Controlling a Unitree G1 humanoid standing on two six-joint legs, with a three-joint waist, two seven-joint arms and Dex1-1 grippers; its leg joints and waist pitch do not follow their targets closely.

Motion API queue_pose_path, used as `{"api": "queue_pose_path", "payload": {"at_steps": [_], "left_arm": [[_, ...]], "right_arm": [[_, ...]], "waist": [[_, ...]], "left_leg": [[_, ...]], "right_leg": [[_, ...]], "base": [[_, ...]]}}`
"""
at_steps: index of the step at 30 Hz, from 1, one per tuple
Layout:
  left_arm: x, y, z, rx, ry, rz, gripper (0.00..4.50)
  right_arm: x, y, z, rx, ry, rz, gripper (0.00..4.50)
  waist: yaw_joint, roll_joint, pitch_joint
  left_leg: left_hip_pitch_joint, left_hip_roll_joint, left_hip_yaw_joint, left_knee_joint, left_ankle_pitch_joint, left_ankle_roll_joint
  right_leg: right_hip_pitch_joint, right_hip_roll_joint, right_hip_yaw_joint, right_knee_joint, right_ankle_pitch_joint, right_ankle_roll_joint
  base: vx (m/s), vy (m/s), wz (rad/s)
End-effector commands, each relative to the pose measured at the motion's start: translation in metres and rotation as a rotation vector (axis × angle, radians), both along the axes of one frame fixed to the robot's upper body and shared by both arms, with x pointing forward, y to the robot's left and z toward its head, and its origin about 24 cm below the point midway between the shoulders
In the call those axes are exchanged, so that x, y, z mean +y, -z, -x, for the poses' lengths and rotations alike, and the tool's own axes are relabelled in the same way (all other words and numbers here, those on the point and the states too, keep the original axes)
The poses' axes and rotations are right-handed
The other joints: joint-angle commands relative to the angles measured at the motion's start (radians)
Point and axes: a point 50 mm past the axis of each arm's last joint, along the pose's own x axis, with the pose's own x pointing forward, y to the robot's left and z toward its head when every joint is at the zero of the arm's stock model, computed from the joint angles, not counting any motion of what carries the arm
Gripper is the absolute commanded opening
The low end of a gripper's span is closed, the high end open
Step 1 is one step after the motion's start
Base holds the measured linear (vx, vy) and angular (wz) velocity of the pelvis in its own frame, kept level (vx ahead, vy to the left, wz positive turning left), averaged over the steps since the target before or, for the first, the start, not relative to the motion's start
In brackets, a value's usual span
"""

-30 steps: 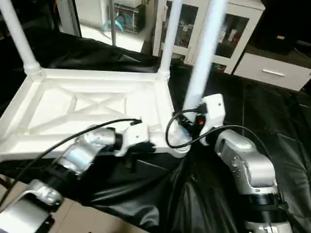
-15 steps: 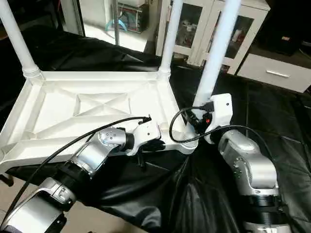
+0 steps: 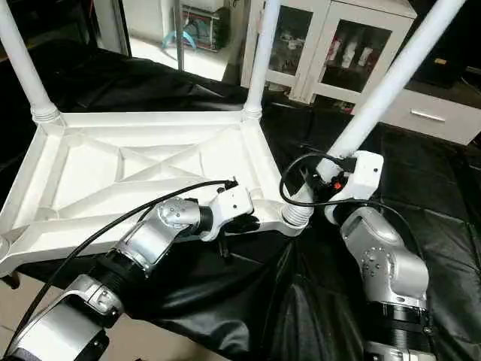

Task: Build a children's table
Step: Insert table leg to table base

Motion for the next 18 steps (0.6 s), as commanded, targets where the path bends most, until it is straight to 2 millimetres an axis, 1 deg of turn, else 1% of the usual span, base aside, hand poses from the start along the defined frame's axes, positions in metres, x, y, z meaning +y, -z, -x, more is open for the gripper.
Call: {"api": "queue_pose_path", "payload": {"at_steps": [1, 2, 3, 7, 10, 12, 13, 15, 17, 18], "left_arm": [[0.011, -0.016, -0.016, -0.066, -0.131, 0.066, 0.00], [0.011, -0.016, -0.016, -0.068, -0.134, 0.067, 0.00], [0.011, -0.017, -0.017, -0.073, -0.142, 0.070, 0.00], [0.012, -0.018, -0.020, -0.083, -0.164, 0.082, 0.00], [0.013, -0.019, -0.021, -0.093, -0.176, 0.083, 0.00], [0.014, -0.020, -0.022, -0.094, -0.178, 0.083, 0.00], [0.014, -0.020, -0.023, -0.095, -0.181, 0.084, 0.00], [0.015, -0.021, -0.024, -0.097, -0.184, 0.084, 0.00], [0.015, -0.021, -0.024, -0.097, -0.183, 0.084, 0.00], [0.016, -0.020, -0.024, -0.095, -0.178, 0.081, 0.00]], "right_arm": [[-0.022, 0.055, 0.029, 0.305, 0.080, 0.047, 1.81], [-0.022, 0.056, 0.030, 0.307, 0.078, 0.046, 1.81], [-0.023, 0.058, 0.035, 0.305, 0.073, 0.042, 1.81], [-0.024, 0.064, 0.044, 0.278, 0.081, 0.020, 1.81], [-0.024, 0.070, 0.050, 0.241, 0.089, -0.017, 1.81], [-0.022, 0.071, 0.052, 0.232, 0.078, -0.032, 1.81], [-0.020, 0.072, 0.054, 0.224, 0.063, -0.043, 1.81], [-0.017, 0.075, 0.058, 0.239, 0.013, 0.006, 1.81], [-0.017, 0.076, 0.059, 0.250, -0.007, 0.036, 1.81], [-0.011, 0.080, 0.062, 0.293, -0.116, 0.146, 1.81]], "waist": [[-0.001, -0.003, -0.038], [-0.001, -0.003, -0.037], [-0.001, -0.006, -0.035], [-0.003, -0.006, -0.033], [-0.004, -0.007, -0.032], [-0.006, -0.007, -0.031], [-0.007, -0.003, -0.030], [-0.006, -0.005, -0.029], [-0.004, -0.004, -0.030], [-0.005, -0.005, -0.030]], "left_leg": [[0.008, 0.075, -0.035, -0.076, -0.288, 0.022], [0.008, 0.075, -0.035, -0.077, -0.294, 0.022], [0.008, 0.075, -0.036, -0.077, -0.305, 0.021], [0.009, 0.076, -0.041, -0.081, -0.356, 0.009], [0.009, 0.076, -0.043, -0.082, -0.379, 0.006], [0.007, 0.077, -0.046, -0.084, -0.390, 0.007], [0.008, 0.077, -0.046, -0.085, -0.403, 0.004], [0.011, 0.077, -0.045, -0.084, -0.404, 0.004], [0.008, 0.078, -0.046, -0.085, -0.388, 0.007], [0.009, 0.078, -0.044, -0.085, -0.385, 0.008]], "right_leg": [[0.025, -0.056, 0.046, -0.073, -0.354, -0.142], [0.025, -0.056, 0.046, -0.075, -0.365, -0.136], [0.024, -0.058, 0.046, -0.078, -0.385, -0.129], [0.018, -0.061, 0.044, -0.089, -0.469, -0.099], [0.014, -0.062, 0.044, -0.094, -0.498, -0.089], [0.015, -0.061, 0.043, -0.095, -0.516, -0.084], [0.013, -0.061, 0.043, -0.098, -0.523, -0.081], [0.010, -0.061, 0.044, -0.099, -0.521, -0.081], [0.014, -0.061, 0.044, -0.096, -0.501, -0.085], [0.013, -0.060, 0.045, -0.095, -0.492, -0.088]], "base": [[0.000, 0.000, 0.00], [0.000, 0.000, 0.00], [0.000, 0.000, 0.00], [0.000, 0.000, 0.00], [0.000, 0.000, 0.00], [0.000, 0.000, 0.00], [0.000, 0.000, 0.00], [0.000, 0.000, 0.00], [0.000, 0.000, 0.00], [0.000, 0.000, 0.00]]}}
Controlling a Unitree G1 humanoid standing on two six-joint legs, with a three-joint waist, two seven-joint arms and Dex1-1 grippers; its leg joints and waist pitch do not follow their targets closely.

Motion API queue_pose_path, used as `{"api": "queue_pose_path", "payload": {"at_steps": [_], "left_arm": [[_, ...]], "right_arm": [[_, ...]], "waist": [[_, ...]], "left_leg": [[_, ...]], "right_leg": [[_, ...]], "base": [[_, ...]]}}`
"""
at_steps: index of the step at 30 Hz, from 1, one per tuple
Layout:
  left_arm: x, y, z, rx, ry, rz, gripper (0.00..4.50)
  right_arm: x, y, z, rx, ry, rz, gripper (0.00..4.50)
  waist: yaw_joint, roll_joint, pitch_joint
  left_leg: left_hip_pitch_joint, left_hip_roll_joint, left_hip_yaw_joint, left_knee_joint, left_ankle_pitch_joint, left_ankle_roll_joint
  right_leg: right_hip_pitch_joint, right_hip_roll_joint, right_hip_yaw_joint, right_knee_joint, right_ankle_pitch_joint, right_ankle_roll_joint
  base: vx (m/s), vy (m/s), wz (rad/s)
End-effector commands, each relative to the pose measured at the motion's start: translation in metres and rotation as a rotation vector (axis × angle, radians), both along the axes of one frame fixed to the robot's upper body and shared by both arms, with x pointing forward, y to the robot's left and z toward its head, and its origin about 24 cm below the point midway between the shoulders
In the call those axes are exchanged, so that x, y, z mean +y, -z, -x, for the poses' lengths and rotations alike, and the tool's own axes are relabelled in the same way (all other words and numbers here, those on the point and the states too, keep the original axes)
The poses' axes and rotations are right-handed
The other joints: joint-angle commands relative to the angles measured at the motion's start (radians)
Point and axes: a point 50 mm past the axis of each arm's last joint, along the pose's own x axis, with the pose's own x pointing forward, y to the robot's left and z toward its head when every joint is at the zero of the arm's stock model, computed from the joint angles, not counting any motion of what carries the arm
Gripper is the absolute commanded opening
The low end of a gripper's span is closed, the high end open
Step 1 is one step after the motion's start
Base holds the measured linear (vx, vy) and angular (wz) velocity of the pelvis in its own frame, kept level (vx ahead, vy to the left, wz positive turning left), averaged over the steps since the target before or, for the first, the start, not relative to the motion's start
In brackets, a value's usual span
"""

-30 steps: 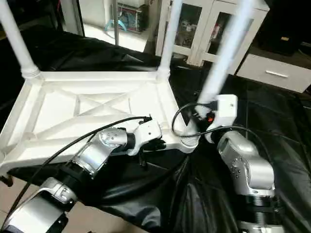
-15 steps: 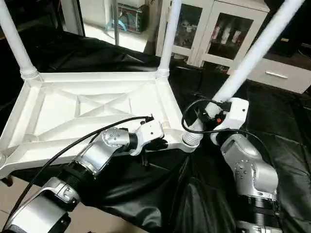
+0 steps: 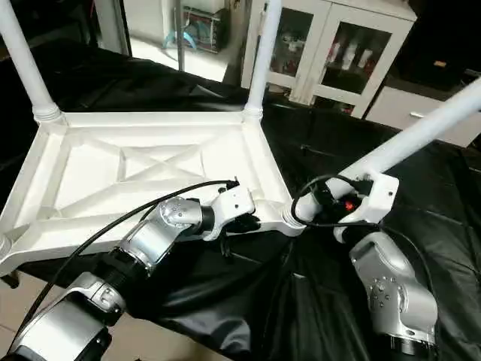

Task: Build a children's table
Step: Insert table leg to table base

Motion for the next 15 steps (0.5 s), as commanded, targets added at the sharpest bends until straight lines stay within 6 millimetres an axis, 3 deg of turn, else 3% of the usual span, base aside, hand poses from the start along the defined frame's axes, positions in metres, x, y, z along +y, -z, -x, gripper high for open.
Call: {"api": "queue_pose_path", "payload": {"at_steps": [1, 5, 7, 10, 15], "left_arm": [[0.0187, -0.0214, -0.0221, -0.096, -0.172, 0.079, 0.00], [0.0205, -0.0210, -0.0222, -0.094, -0.162, 0.072, 0.00], [0.0219, -0.0208, -0.0219, -0.092, -0.155, 0.068, 0.00], [0.0232, -0.0202, -0.0213, -0.089, -0.149, 0.065, 0.00], [0.0244, -0.0188, -0.0203, -0.081, -0.140, 0.065, 0.00]], "right_arm": [[-0.0033, 0.0667, 0.0362, 0.371, -0.084, 0.183, 1.81], [0.0042, 0.0637, 0.0355, 0.395, -0.216, 0.258, 1.81], [0.0049, 0.0594, 0.0326, 0.407, -0.263, 0.286, 1.81], [0.0052, 0.0583, 0.0327, 0.449, -0.323, 0.308, 1.81], [0.0038, 0.0595, 0.0359, 0.520, -0.381, 0.296, 1.81]], "waist": [[-0.002, 0.001, -0.027], [0.001, -0.004, -0.029], [0.000, -0.005, -0.029], [-0.001, -0.004, -0.030], [0.003, -0.009, -0.033]], "left_leg": [[0.008, 0.079, -0.046, -0.085, -0.384, 0.004], [0.010, 0.078, -0.040, -0.082, -0.371, 0.019], [0.005, 0.079, -0.045, -0.085, -0.372, 0.020], [0.009, 0.080, -0.045, -0.084, -0.377, 0.016], [0.006, 0.083, -0.041, -0.080, -0.326, 0.030]], "right_leg": [[0.014, -0.058, 0.043, -0.088, -0.478, -0.091], [0.013, -0.061, 0.047, -0.089, -0.467, -0.097], [0.018, -0.062, 0.045, -0.088, -0.477, -0.097], [0.016, -0.060, 0.046, -0.088, -0.472, -0.100], [0.020, -0.060, 0.048, -0.076, -0.372, -0.133]], "base": [[0.000, 0.000, 0.00], [0.000, 0.000, 0.00], [0.000, 0.000, 0.00], [0.000, 0.000, 0.00], [0.000, 0.000, 0.00]]}}
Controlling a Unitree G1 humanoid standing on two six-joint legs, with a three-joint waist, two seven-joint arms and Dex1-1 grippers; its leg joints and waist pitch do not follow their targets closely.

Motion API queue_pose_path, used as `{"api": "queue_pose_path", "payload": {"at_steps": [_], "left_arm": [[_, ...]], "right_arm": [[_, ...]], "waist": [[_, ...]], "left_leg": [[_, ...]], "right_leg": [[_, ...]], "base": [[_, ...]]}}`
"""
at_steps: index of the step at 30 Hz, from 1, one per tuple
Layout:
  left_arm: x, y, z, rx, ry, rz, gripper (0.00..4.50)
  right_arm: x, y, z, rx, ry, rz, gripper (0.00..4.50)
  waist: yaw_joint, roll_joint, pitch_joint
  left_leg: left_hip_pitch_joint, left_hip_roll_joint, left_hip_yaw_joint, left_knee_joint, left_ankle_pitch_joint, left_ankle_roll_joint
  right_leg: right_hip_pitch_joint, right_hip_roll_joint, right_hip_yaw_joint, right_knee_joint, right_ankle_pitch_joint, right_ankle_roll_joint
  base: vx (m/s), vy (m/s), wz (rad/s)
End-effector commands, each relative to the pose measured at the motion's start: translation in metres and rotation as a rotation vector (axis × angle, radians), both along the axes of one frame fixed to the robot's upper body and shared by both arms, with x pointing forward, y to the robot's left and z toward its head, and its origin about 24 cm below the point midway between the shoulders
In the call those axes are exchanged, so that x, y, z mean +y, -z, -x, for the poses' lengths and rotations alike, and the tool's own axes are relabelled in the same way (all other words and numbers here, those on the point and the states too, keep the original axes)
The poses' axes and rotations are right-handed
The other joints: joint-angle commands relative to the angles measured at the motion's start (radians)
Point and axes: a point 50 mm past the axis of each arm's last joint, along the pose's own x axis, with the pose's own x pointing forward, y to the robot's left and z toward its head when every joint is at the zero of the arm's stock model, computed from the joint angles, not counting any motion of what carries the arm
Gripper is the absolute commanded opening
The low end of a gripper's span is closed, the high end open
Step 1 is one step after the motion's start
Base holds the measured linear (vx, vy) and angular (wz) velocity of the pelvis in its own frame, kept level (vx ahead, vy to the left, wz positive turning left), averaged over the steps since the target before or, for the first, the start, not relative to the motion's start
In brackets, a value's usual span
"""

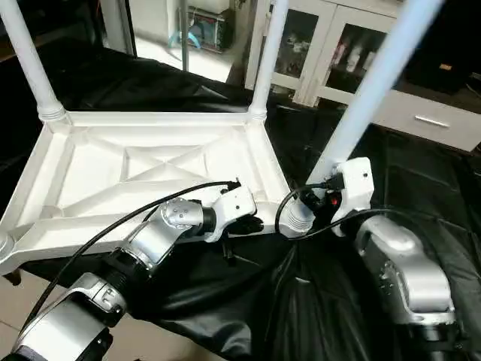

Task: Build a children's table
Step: Insert table leg to table base

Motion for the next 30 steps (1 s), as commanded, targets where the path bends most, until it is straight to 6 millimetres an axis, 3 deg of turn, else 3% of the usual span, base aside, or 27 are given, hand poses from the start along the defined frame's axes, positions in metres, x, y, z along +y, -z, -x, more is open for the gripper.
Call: {"api": "queue_pose_path", "payload": {"at_steps": [1, 5, 11, 14, 20, 23, 27, 30], "left_arm": [[0.026, -0.019, -0.021, -0.085, -0.149, 0.032, 0.00], [0.023, -0.017, -0.016, -0.064, -0.077, 0.033, 0.00], [0.021, -0.012, -0.004, -0.023, 0.051, 0.012, 0.00], [0.022, -0.011, -0.003, -0.031, 0.039, 0.009, 0.00], [0.025, -0.011, -0.003, -0.038, 0.013, 0.011, 0.00], [0.026, -0.011, -0.004, -0.046, 0.002, 0.011, 0.00], [0.026, -0.011, -0.005, -0.049, -0.002, 0.010, 0.00], [0.026, -0.012, -0.005, -0.050, -0.006, 0.012, 0.00]], "right_arm": [[-0.005, 0.082, 0.042, 0.513, -0.021, 0.048, 1.81], [-0.007, 0.080, 0.031, 0.490, 0.000, 0.023, 1.81], [-0.004, 0.071, 0.015, 0.450, -0.037, -0.001, 1.81], [-0.007, 0.076, 0.020, 0.480, -0.087, 0.048, 1.81], [0.001, 0.089, 0.034, 0.517, -0.136, 0.067, 1.81], [0.003, 0.094, 0.036, 0.517, -0.122, 0.058, 1.81], [-0.003, 0.102, 0.041, 0.517, -0.047, 0.035, 1.81], [-0.011, 0.108, 0.045, 0.534, 0.012, 0.019, 1.81]], "waist": [[0.000, -0.003, -0.030], [-0.002, 0.001, -0.030], [-0.012, 0.004, -0.031], [-0.009, -0.008, -0.032], [-0.003, -0.009, -0.036], [-0.004, -0.011, -0.035], [-0.008, -0.003, -0.032], [-0.010, -0.005, -0.034]], "left_leg": [[0.009, 0.082, -0.039, -0.078, -0.320, 0.031], [0.007, 0.081, -0.038, -0.077, -0.313, 0.029], [0.006, 0.084, -0.041, -0.080, -0.351, -0.006], [0.012, 0.086, -0.036, -0.075, -0.339, -0.003], [0.015, 0.086, -0.034, -0.076, -0.302, -0.003], [0.016, 0.086, -0.037, -0.079, -0.341, -0.014], [0.024, 0.087, -0.044, -0.085, -0.423, -0.042], [0.025, 0.087, -0.046, -0.085, -0.443, -0.047]], "right_leg": [[0.019, -0.060, 0.048, -0.074, -0.357, -0.142], [0.022, -0.061, 0.047, -0.072, -0.346, -0.154], [0.023, -0.061, 0.048, -0.072, -0.370, -0.158], [0.020, -0.060, 0.050, -0.072, -0.371, -0.161], [0.023, -0.054, 0.050, -0.065, -0.304, -0.167], [0.023, -0.055, 0.049, -0.069, -0.344, -0.158], [0.017, -0.055, 0.048, -0.080, -0.429, -0.134], [0.016, -0.055, 0.049, -0.083, -0.437, -0.125]], "base": [[0.000, 0.000, 0.00], [0.000, 0.000, 0.00], [0.000, 0.000, 0.00], [0.000, 0.000, 0.00], [0.000, 0.000, 0.00], [0.000, 0.000, 0.00], [0.000, 0.000, 0.00], [0.000, 0.000, 0.00]]}}
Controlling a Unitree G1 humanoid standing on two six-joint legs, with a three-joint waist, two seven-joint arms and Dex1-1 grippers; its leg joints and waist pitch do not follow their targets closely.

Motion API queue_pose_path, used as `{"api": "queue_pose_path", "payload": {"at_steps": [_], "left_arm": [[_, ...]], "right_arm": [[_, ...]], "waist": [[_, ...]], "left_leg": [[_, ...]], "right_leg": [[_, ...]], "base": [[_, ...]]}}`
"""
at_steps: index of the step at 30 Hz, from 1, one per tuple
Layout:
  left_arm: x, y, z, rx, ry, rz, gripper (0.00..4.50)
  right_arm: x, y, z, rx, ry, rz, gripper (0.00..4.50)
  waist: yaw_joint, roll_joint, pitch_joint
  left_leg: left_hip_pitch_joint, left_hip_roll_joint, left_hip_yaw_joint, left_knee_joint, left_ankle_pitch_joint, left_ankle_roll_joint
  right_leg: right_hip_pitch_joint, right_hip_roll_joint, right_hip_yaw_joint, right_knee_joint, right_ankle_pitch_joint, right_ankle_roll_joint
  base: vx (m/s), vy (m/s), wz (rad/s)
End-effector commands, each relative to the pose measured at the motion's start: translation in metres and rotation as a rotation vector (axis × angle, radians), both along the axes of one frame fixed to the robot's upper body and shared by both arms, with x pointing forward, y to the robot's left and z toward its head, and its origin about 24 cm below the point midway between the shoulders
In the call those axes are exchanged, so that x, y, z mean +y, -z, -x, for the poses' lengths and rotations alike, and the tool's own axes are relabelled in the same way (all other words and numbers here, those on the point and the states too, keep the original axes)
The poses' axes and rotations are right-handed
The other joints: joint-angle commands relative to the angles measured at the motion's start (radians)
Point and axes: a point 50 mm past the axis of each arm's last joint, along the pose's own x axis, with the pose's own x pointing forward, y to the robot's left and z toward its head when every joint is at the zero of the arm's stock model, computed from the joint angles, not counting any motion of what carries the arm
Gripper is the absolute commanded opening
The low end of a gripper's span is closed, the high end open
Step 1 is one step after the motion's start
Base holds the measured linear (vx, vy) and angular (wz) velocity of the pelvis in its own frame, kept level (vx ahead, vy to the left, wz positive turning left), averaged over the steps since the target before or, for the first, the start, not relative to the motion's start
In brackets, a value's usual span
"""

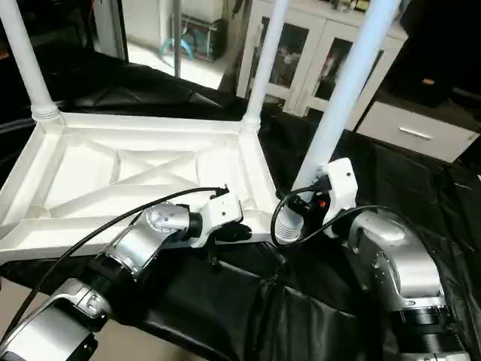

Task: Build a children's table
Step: Insert table leg to table base

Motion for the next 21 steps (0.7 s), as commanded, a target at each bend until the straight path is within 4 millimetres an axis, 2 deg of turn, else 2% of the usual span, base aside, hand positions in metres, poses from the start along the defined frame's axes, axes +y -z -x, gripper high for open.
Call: {"api": "queue_pose_path", "payload": {"at_steps": [1, 3, 6, 8, 12, 17, 21], "left_arm": [[0.005, -0.020, -0.011, -0.082, -0.045, 0.053, 0.00], [0.004, -0.020, -0.011, -0.085, -0.049, 0.057, 0.00], [0.003, -0.021, -0.012, -0.087, -0.051, 0.062, 0.00], [0.003, -0.021, -0.011, -0.087, -0.050, 0.064, 0.00], [0.003, -0.020, -0.011, -0.080, -0.041, 0.061, 0.00], [0.004, -0.020, -0.010, -0.078, -0.035, 0.056, 0.00], [0.004, -0.020, -0.010, -0.074, -0.028, 0.053, 0.00]], "right_arm": [[-0.022, 0.094, 0.051, 0.471, 0.112, 0.082, 1.81], [-0.028, 0.100, 0.055, 0.501, 0.191, 0.040, 1.81], [-0.034, 0.109, 0.059, 0.544, 0.271, 0.005, 1.81], [-0.036, 0.111, 0.060, 0.559, 0.289, -0.004, 1.81], [-0.038, 0.110, 0.060, 0.553, 0.252, 0.051, 1.81], [-0.038, 0.105, 0.056, 0.519, 0.205, 0.096, 1.81], [-0.034, 0.099, 0.050, 0.490, 0.129, 0.133, 1.81]], "waist": [[-0.002, 0.019, -0.015], [-0.002, 0.019, -0.015], [-0.006, 0.021, -0.010], [-0.008, 0.021, -0.010], [-0.007, 0.021, -0.009], [-0.007, 0.022, -0.007], [-0.007, 0.019, -0.006]], "left_leg": [[0.008, 0.073, -0.044, -0.082, -0.439, -0.038], [0.007, 0.074, -0.045, -0.083, -0.440, -0.037], [0.011, 0.072, -0.048, -0.084, -0.494, -0.040], [0.011, 0.073, -0.051, -0.084, -0.503, -0.043], [0.007, 0.073, -0.049, -0.087, -0.476, -0.041], [0.010, 0.073, -0.051, -0.088, -0.497, -0.043], [0.008, 0.073, -0.051, -0.088, -0.494, -0.037]], "right_leg": [[0.006, -0.071, 0.049, -0.085, -0.426, -0.127], [0.006, -0.071, 0.049, -0.085, -0.423, -0.128], [-0.002, -0.072, 0.046, -0.093, -0.491, -0.118], [-0.003, -0.072, 0.046, -0.095, -0.504, -0.111], [0.001, -0.070, 0.047, -0.091, -0.467, -0.112], [-0.002, -0.071, 0.046, -0.096, -0.498, -0.104], [-0.002, -0.072, 0.046, -0.098, -0.518, -0.097]], "base": [[0.000, 0.000, 0.00], [0.000, 0.000, 0.00], [0.000, 0.000, 0.00], [0.000, 0.000, 0.00], [0.000, 0.000, 0.00], [0.000, 0.000, 0.00], [0.000, 0.000, 0.00]]}}
